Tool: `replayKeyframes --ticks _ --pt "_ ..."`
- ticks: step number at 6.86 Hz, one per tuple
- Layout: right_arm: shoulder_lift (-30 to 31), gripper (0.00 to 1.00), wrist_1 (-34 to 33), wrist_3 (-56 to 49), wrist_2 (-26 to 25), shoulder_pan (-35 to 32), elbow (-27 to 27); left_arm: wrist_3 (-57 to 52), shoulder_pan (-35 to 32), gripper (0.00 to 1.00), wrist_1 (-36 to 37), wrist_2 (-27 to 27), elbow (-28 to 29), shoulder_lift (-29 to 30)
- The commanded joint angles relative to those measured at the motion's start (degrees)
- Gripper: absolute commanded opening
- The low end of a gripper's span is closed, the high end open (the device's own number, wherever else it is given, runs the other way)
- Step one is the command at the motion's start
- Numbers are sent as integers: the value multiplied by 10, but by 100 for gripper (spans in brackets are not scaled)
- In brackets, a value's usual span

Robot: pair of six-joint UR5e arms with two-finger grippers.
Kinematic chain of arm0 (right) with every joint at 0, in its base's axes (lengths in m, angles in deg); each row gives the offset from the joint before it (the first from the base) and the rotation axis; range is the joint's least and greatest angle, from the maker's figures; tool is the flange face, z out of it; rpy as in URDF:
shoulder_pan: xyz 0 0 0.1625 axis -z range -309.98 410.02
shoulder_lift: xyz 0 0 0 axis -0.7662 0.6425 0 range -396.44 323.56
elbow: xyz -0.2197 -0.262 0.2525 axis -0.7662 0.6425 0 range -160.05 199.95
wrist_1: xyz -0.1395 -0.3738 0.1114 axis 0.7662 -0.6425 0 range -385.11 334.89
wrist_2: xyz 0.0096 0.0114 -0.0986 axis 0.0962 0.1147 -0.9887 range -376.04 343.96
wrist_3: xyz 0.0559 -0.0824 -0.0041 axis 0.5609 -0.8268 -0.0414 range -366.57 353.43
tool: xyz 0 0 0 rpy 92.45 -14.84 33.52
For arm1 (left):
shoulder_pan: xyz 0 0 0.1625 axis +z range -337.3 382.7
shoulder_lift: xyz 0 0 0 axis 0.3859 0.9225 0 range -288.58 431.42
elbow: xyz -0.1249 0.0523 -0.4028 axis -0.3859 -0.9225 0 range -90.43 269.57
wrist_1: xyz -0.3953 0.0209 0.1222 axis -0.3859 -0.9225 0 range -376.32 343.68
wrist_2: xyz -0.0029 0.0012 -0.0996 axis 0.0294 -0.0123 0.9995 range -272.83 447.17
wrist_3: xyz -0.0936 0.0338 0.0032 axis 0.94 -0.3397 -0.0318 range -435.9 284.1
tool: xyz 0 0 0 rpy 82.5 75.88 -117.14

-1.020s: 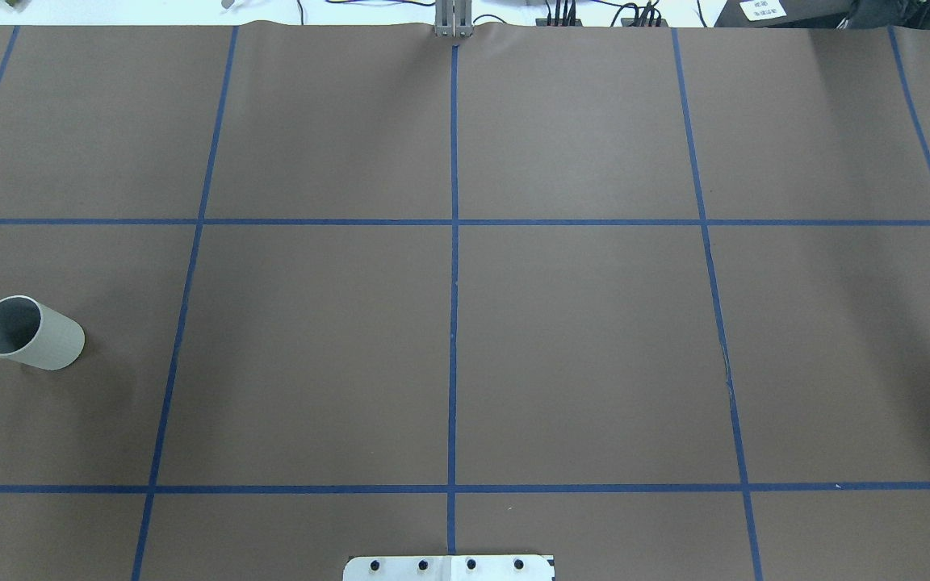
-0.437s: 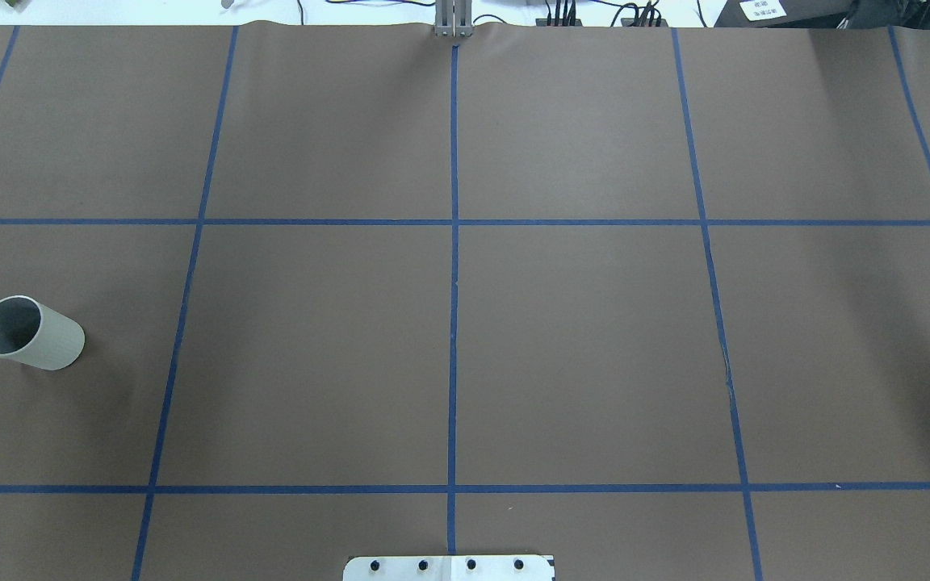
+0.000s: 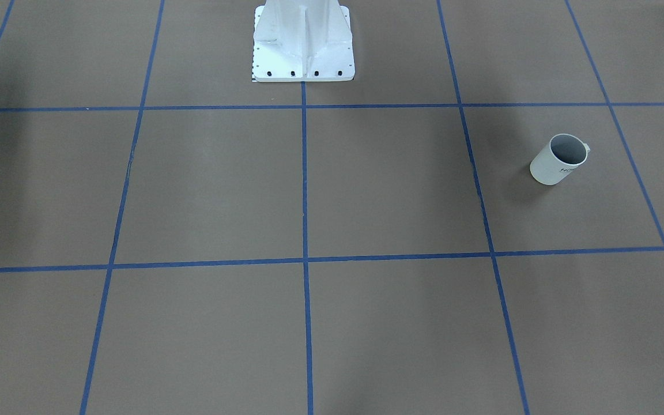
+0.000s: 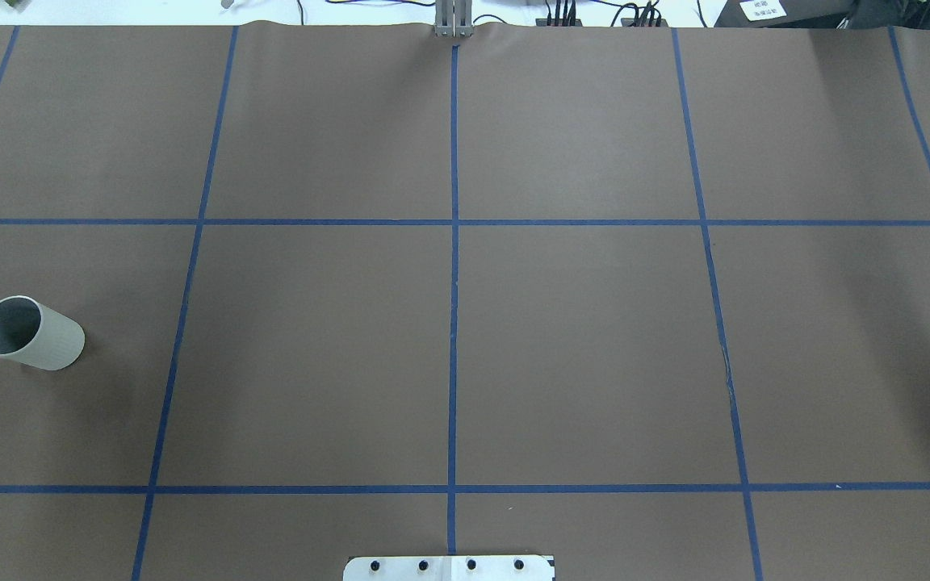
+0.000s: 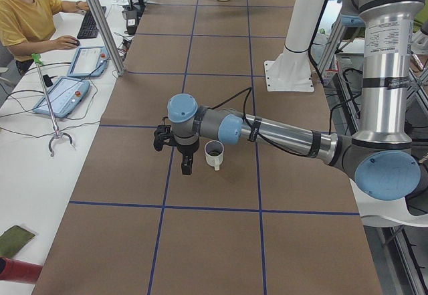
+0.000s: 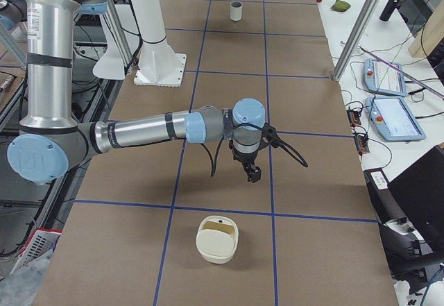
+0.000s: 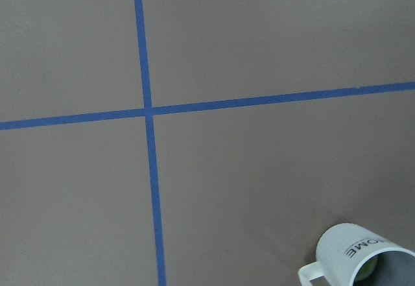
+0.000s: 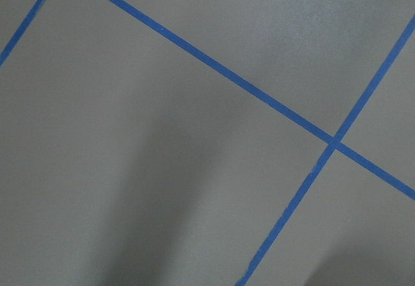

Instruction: Left arm hands cup to right arm to dump lemon

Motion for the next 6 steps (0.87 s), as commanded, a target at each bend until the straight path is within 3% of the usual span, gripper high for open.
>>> replayKeyframes --ticks 1,4,6 --pt "0 100 0 1 4 0 2 303 99 100 -114 2 -3 -6" --pt "0 100 0 4 5 0 -1 404 117 100 -178 -2 -1 -66" --pt "-1 100 0 4 11 1 -3 547 157 100 -225 -29 -3 -68"
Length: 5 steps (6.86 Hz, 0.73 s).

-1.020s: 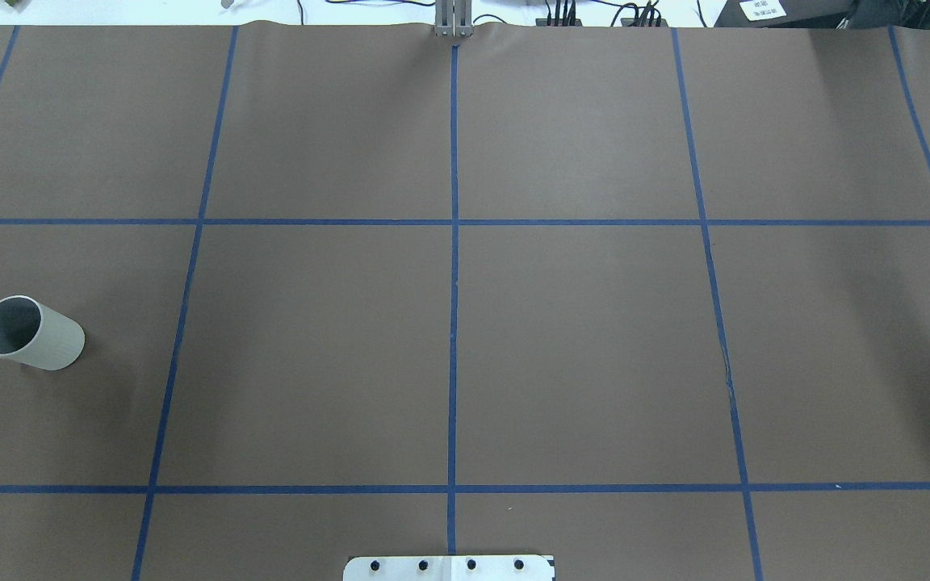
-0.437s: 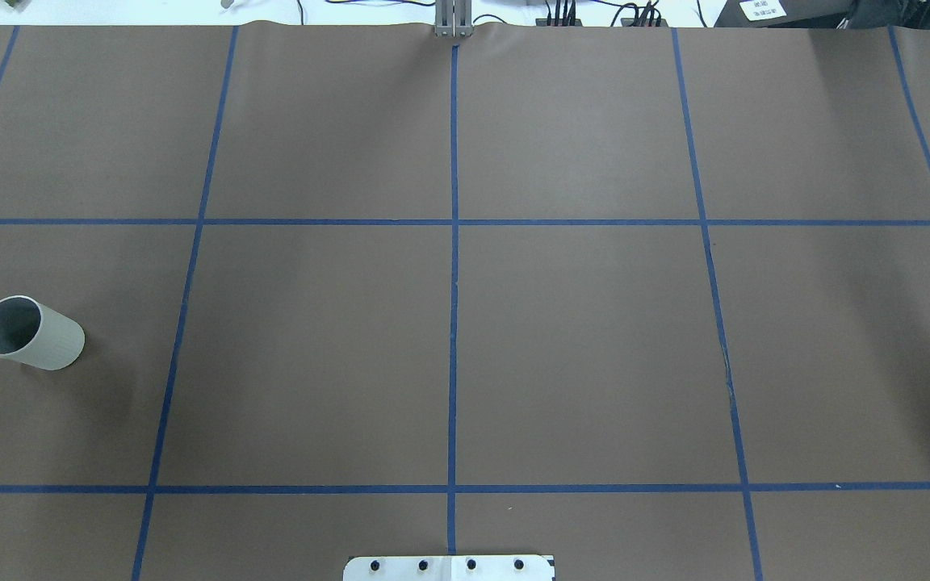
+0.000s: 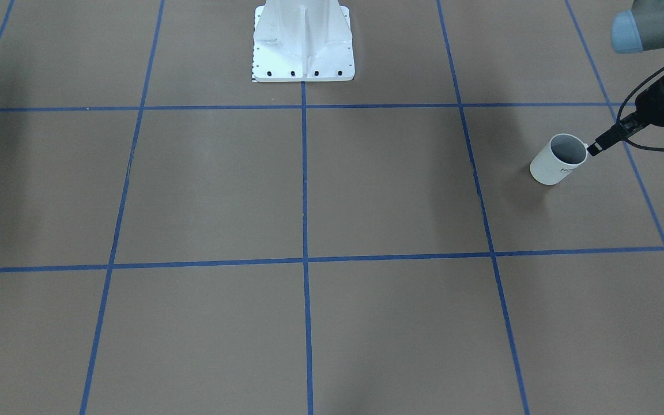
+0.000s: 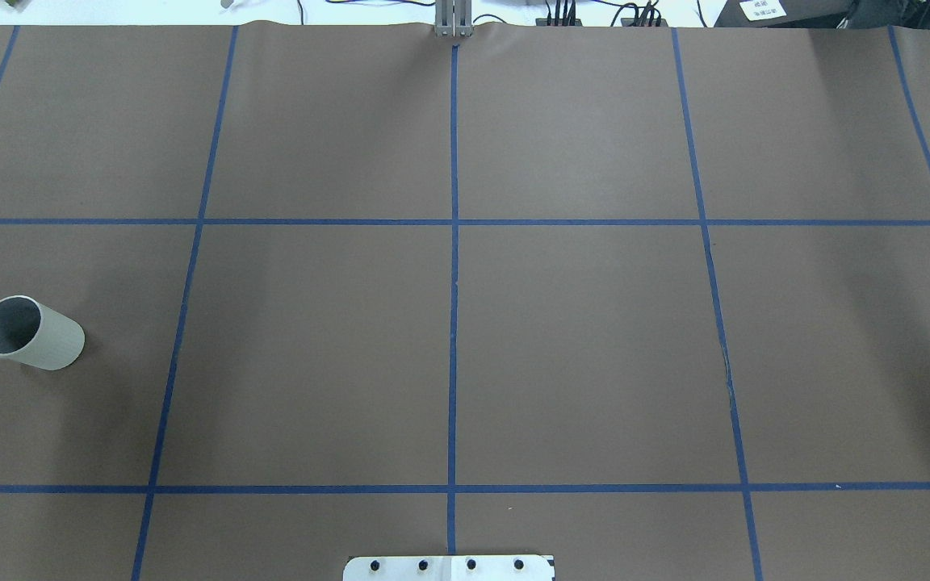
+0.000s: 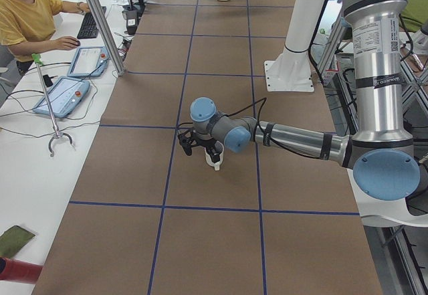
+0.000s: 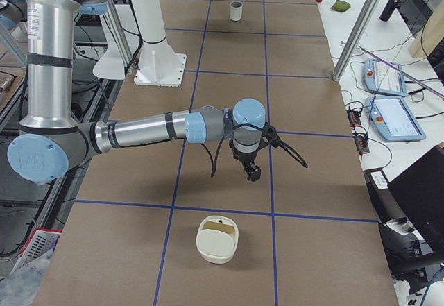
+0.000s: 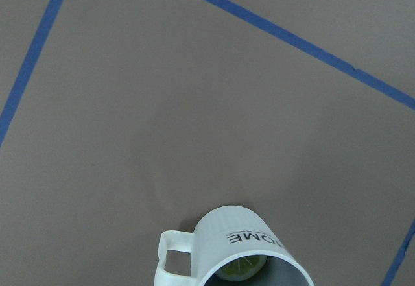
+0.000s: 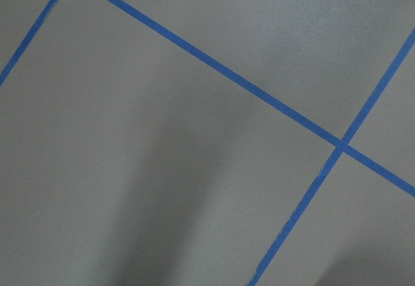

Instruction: Left arm hands cup to right arm to dump lemon

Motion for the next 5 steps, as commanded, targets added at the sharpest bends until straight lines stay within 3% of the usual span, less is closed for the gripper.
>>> replayKeyframes --ticks 1,2,5 --pt "-1 100 0 0 2 -1 -1 121 54 100 -39 -43 -2 -5" --pt "0 100 0 0 2 -1 -2 128 76 100 -39 -82 -2 -14" --pt "1 100 0 0 2 -1 -3 148 95 96 -48 -83 -19 -44"
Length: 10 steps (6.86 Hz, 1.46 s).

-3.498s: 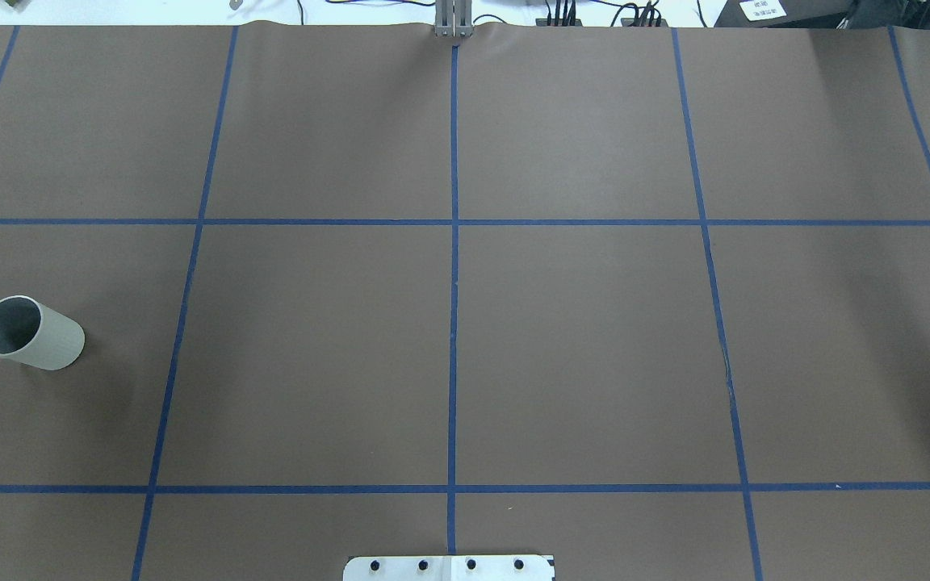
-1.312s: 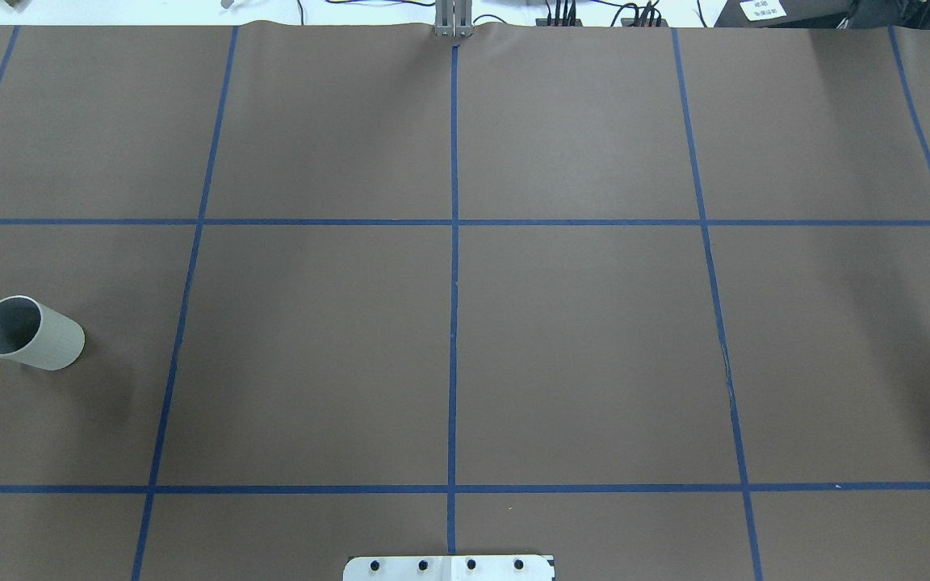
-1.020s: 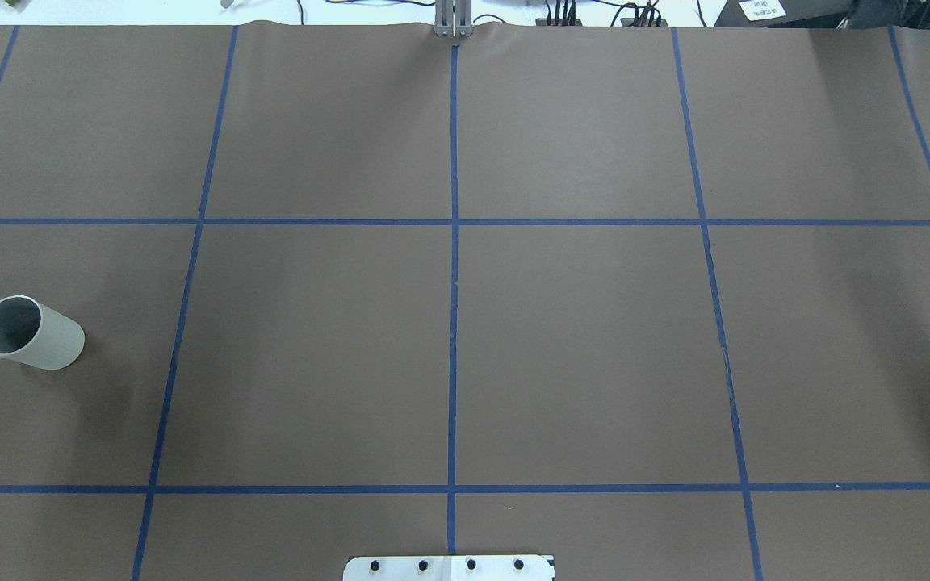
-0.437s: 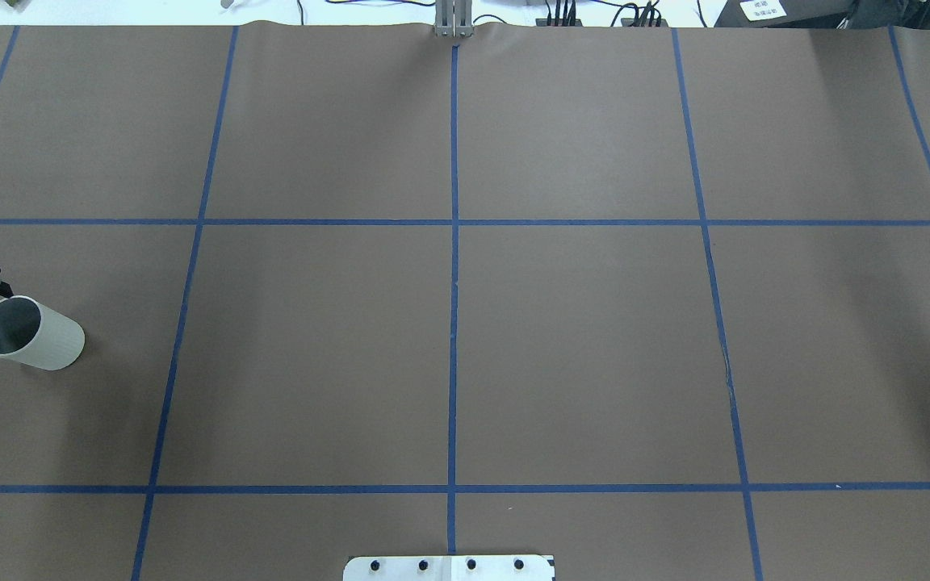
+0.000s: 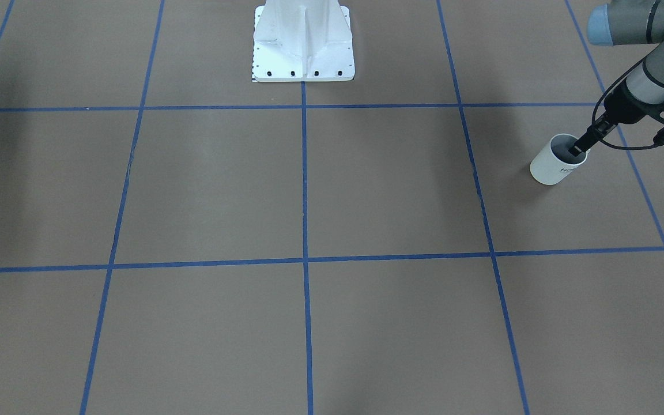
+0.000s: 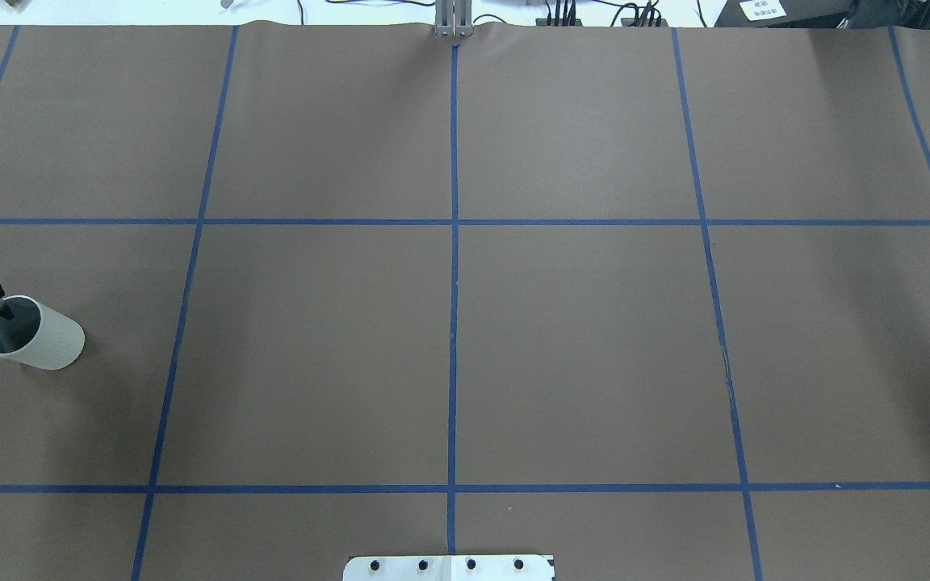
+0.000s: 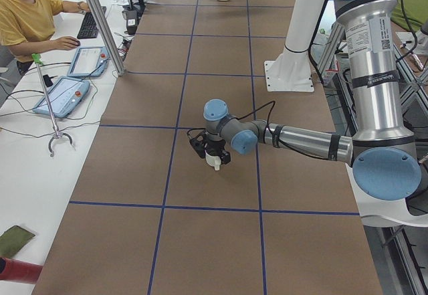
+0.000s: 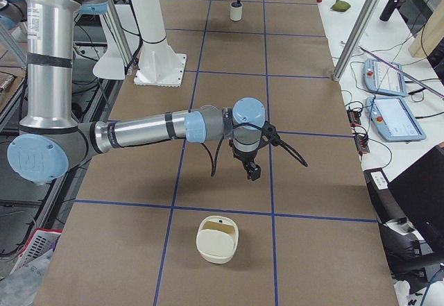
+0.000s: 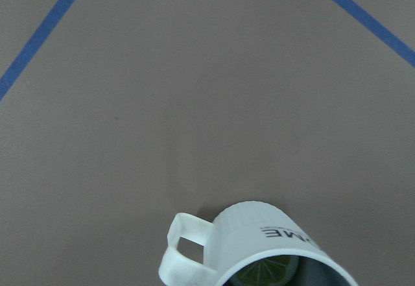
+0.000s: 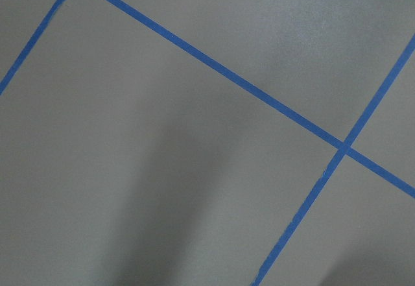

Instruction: Left arm hands cup to right arm to dump lemon

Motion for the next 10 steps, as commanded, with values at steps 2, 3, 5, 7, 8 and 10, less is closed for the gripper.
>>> replayKeyframes --ticks 2,3,5,7,8,10 --pt "0 100 0 0 0 0 0 40 33 73 -1 -4 -9 -3" --pt "0 100 0 0 -1 0 1 40 33 28 -1 -5 -9 -3" --pt "0 100 0 0 -1 0 1 41 33 0 0 -4 -11 -1" --pt "-3 100 0 0 -1 0 -1 41 30 0 3 3 -49 -1" --pt "-9 100 0 1 -2 1 -2 41 31 0 30 3 -100 4" --pt "-52 100 0 52 -1 6 -2 41 34 0 121 3 -119 123"
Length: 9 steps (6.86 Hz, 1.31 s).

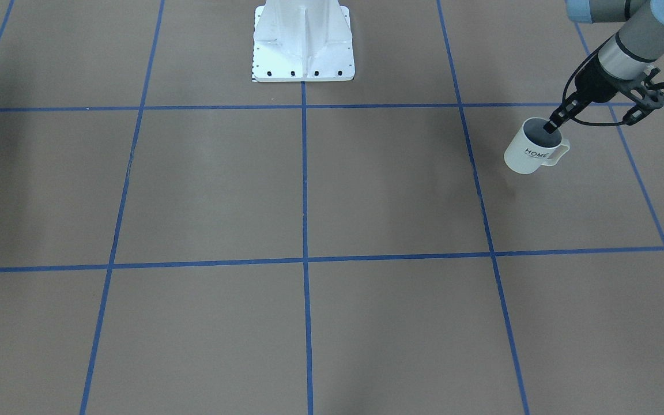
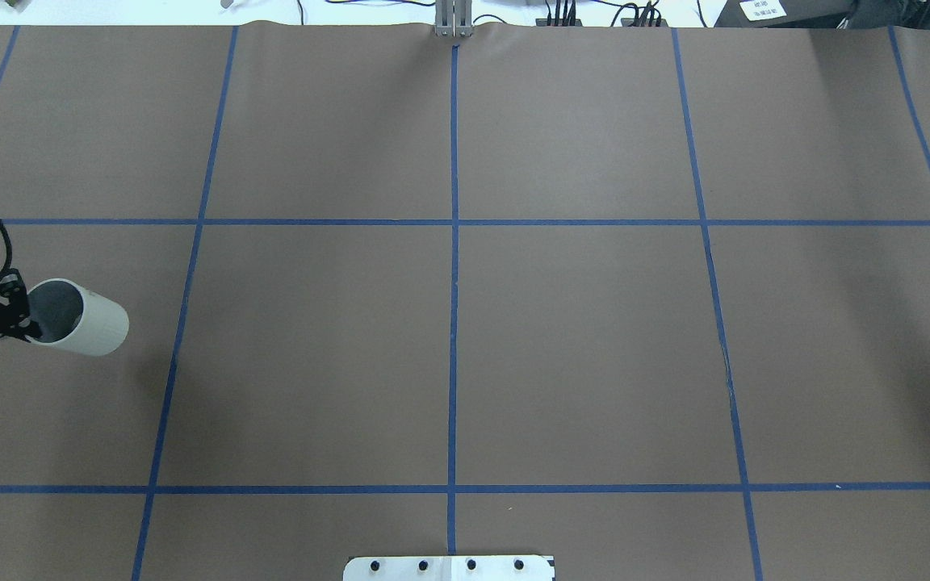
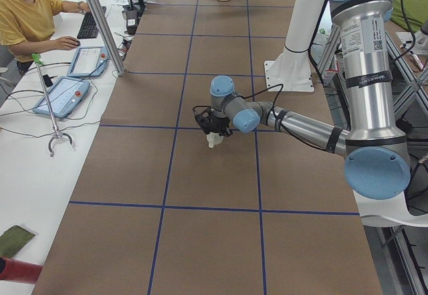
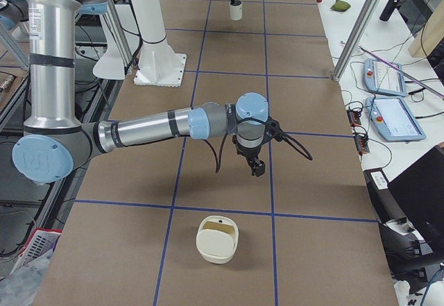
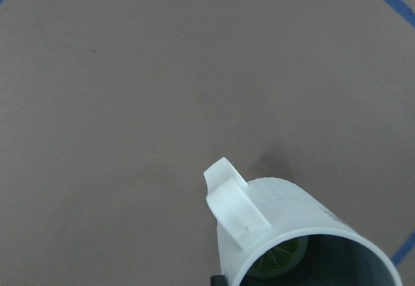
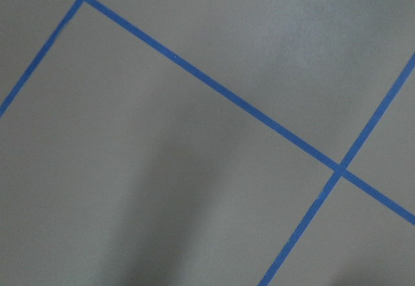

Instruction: Left arm hands cup to right arm to dump lemon

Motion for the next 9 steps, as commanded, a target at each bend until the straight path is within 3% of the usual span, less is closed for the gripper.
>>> replayKeyframes --ticks 1,2,3,5,6,7,9 --pt "-61 100 2 120 -1 32 -1 -3 1 0 147 0 -8 172" --pt "-78 100 42 199 -4 63 0 -5 14 0 248 -5 -5 266" --pt "-82 100 114 294 -4 94 0 -5 27 0 291 -9 3 327" --pt "-87 100 280 472 -11 149 2 -4 29 0 293 -9 57 409" --pt "-104 100 327 530 -13 159 3 -4 29 0 303 -8 93 451" --pt "-108 100 368 573 -35 183 0 -4 29 0 310 -6 135 498" --pt "-111 100 512 634 -146 240 -1 0 30 0 309 -2 199 558"
